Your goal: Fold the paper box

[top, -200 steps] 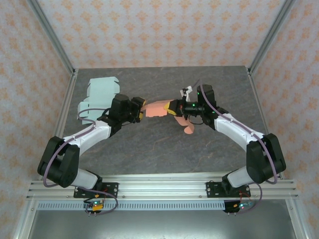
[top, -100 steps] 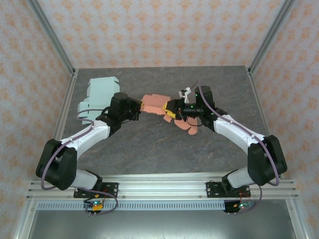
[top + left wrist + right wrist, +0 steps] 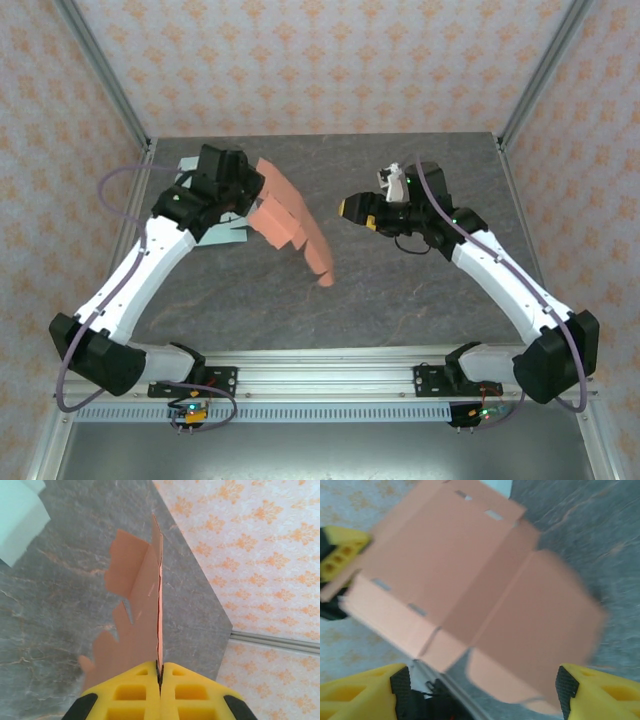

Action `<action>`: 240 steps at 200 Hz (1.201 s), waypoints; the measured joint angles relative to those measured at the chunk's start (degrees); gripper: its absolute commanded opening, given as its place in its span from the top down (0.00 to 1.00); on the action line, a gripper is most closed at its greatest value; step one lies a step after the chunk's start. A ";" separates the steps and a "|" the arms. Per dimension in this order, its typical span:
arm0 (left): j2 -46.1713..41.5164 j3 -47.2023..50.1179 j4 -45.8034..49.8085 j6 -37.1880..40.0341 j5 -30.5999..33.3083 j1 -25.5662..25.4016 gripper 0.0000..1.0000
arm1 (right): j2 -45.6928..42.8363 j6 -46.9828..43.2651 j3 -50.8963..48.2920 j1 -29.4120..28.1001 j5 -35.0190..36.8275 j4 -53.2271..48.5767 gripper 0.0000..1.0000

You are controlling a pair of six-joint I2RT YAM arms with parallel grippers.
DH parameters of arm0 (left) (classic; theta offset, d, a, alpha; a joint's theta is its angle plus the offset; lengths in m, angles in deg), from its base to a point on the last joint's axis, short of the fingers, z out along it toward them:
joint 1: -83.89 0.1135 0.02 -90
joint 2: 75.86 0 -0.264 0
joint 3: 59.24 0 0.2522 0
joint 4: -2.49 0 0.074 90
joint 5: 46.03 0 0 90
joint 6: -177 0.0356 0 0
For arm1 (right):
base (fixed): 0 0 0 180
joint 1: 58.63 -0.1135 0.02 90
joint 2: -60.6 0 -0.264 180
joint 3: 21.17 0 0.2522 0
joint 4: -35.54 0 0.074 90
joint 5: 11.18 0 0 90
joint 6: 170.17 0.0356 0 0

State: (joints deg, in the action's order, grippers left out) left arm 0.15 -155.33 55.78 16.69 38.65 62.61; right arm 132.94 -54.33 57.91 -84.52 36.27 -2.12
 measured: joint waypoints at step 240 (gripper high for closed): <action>34.95 -32.26 12.68 16.37 2.29 -16.13 0.01 | -8.48 6.88 -14.88 9.18 16.15 -5.73 0.34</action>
State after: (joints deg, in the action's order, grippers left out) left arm 35.10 -187.59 68.45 33.07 40.94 46.48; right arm 124.46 -47.44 43.02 -75.34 52.42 -7.85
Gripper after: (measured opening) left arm 0.947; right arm 0.772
